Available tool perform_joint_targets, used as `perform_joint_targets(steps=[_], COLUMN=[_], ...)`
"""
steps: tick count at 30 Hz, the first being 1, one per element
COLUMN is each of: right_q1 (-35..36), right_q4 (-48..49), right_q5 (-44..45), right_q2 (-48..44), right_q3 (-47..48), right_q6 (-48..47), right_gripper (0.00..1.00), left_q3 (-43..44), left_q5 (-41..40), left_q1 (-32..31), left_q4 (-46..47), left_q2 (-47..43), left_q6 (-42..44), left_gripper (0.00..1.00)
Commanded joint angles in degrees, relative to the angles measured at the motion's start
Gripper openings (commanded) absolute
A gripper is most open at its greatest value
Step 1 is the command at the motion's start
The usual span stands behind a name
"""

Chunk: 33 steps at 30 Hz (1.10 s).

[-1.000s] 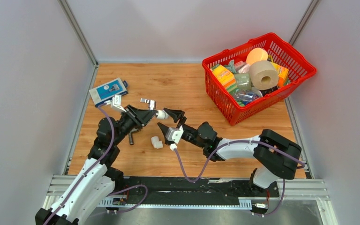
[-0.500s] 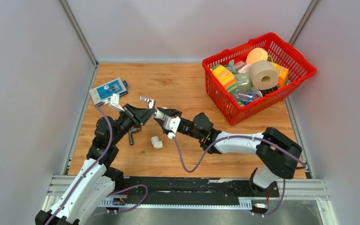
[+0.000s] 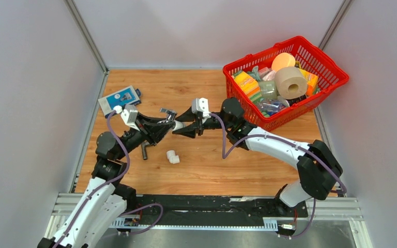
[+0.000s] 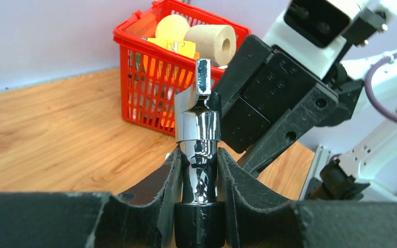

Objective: Install the water faucets

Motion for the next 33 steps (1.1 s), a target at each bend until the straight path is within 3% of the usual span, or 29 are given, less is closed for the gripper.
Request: perform_joint_targets(steps=[1, 8, 15, 27, 33], right_q1=[-0.6, 0.8, 5.0, 6.9, 6.9], right_q4=[-5.5, 3.1, 17.4, 26.5, 30.2], right_q5=[1.4, 15.7, 22.1, 24.9, 23.8], right_q2=[-2.5, -10.9, -12.8, -2.3, -0.1], right_q3=[0.2, -10.4, -19.2, -16.3, -15.2], right_q6=[5.8, -7.3, -18.3, -16.5, -7.5], right_gripper=[0.34, 0.67, 0.76, 0.73, 0.56], left_q3=[1.6, 2.1, 1.4, 0.5, -0.7], left_q5=[7.8, -14.5, -14.5, -10.5, -8.2], left_q1=[-1.0, -1.1, -1.0, -1.1, -1.1], left_q4=[5.3, -5.6, -2.7, 2.4, 7.3], left_q2=[-4.0, -4.7, -2.1, 0.3, 1.6], left_q6=[9.4, -3.9, -18.4, -24.2, -23.2], left_gripper=[0.00, 0.00, 0.00, 0.00, 0.00])
